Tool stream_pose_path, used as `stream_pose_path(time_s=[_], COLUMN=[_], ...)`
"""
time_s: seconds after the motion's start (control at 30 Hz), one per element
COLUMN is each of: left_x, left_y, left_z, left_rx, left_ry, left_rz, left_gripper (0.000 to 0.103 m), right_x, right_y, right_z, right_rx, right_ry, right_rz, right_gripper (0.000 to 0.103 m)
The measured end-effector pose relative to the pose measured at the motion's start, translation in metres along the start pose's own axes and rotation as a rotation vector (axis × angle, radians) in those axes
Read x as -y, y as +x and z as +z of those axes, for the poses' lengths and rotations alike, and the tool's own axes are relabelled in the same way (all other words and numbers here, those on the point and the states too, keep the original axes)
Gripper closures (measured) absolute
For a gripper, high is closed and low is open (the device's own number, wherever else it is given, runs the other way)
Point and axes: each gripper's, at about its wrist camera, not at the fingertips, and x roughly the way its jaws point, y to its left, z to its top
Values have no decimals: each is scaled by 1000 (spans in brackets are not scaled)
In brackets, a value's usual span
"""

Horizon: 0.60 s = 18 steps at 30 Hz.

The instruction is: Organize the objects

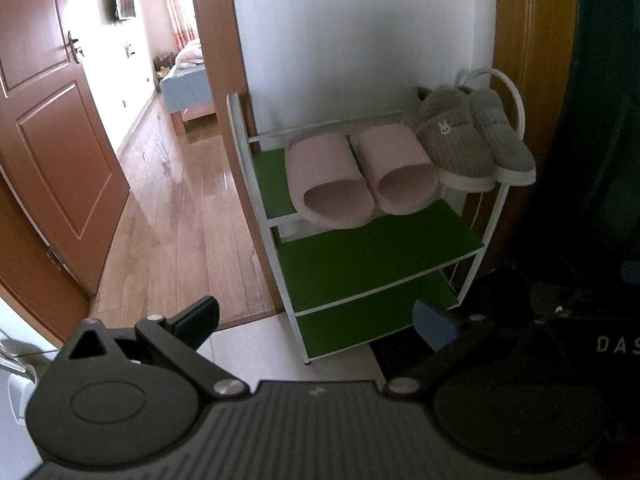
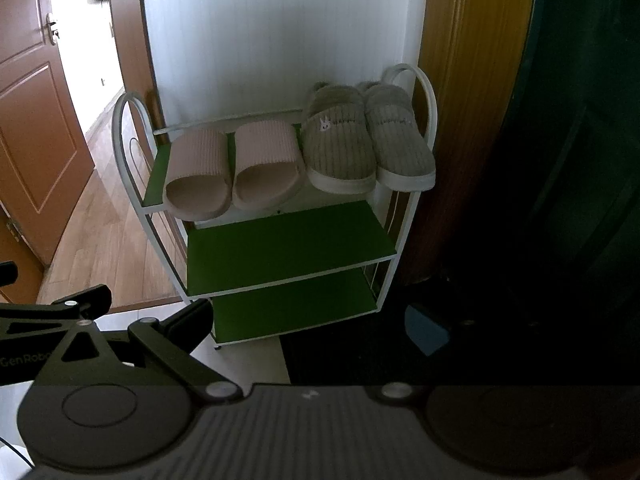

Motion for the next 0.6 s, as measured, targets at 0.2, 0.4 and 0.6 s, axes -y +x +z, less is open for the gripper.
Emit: stream_pose_path(time_s=[0.2,0.4,0.6], left_x=[0,1,2], left_y=[0,-1,-1], left_z=[0,1,1], left_rx=[-1,-1,0], left_ry=[1,6,7], left_rz=[1,3,2], left_gripper=[1,1,1], right_x=[1,0,1], right_y=[0,-1,-1], right_z=[0,-1,-1], right_rx=[-1,0,0], right_ry=[1,1,-2], right_rz=[-1,-3,-2], right_gripper=[0,0,0])
